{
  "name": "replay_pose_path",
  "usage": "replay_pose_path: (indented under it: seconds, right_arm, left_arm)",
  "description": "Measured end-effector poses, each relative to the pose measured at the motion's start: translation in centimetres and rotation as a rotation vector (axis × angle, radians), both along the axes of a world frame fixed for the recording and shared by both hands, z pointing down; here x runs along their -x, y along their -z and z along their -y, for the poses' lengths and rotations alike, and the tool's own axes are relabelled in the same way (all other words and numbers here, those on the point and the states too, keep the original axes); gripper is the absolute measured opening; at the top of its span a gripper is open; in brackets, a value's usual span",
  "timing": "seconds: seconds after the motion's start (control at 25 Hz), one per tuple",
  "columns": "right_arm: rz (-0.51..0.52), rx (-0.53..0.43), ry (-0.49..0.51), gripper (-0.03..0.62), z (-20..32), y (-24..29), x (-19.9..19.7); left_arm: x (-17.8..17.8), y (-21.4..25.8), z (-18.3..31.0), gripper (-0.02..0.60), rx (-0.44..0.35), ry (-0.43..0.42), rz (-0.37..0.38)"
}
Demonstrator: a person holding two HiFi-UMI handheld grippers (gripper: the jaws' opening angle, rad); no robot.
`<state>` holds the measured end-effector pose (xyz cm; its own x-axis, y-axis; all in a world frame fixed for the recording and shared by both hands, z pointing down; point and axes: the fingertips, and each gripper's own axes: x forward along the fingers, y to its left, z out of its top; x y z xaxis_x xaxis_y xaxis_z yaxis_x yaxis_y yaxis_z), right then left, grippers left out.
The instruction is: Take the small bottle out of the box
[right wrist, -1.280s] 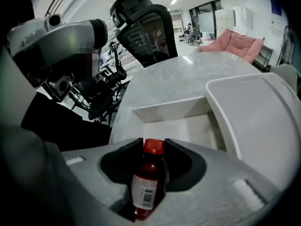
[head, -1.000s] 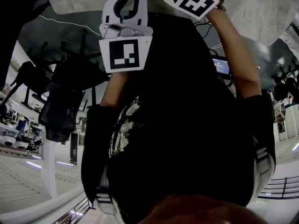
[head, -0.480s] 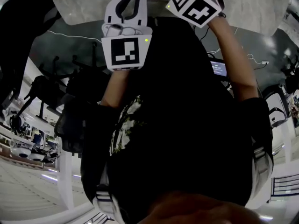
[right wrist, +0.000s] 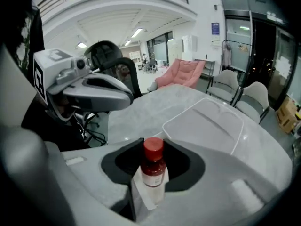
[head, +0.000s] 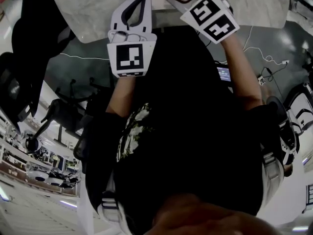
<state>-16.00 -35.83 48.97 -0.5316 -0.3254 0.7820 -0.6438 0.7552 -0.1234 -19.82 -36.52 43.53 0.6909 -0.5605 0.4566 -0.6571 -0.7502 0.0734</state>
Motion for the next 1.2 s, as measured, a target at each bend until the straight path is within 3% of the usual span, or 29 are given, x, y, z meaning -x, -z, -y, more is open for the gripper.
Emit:
replay_pose_path:
  seconds: [0.16,0.52,0.8,1.2]
  right_arm:
    - [0.058,-0.047,-0.092,0.122,-1.3,3.6,-0.3]
    - [0.079,-0.13,-0.194,0.122,-1.6,8.4,-0.4]
    - [0.063,-0.181,-0.225,0.121,-1.9,10.8,-1.5]
    - [0.116,-0.265,-0.192,0.121,-1.6,15.8,-3.3]
  left_arm:
    - [-0.1,1.8,-1.6,0.014,-0.012,-0.024,-0.021]
    - [-1.0,4.4,-1.7,0.014,-0.075,-0.126,-0.054]
    - [-1.7,6.1,-1.5,0.014,-0.105,-0.144,-0.077]
    - [-3.6,9.3,-0.9,0.014,-0.156,-0.101,-0.081]
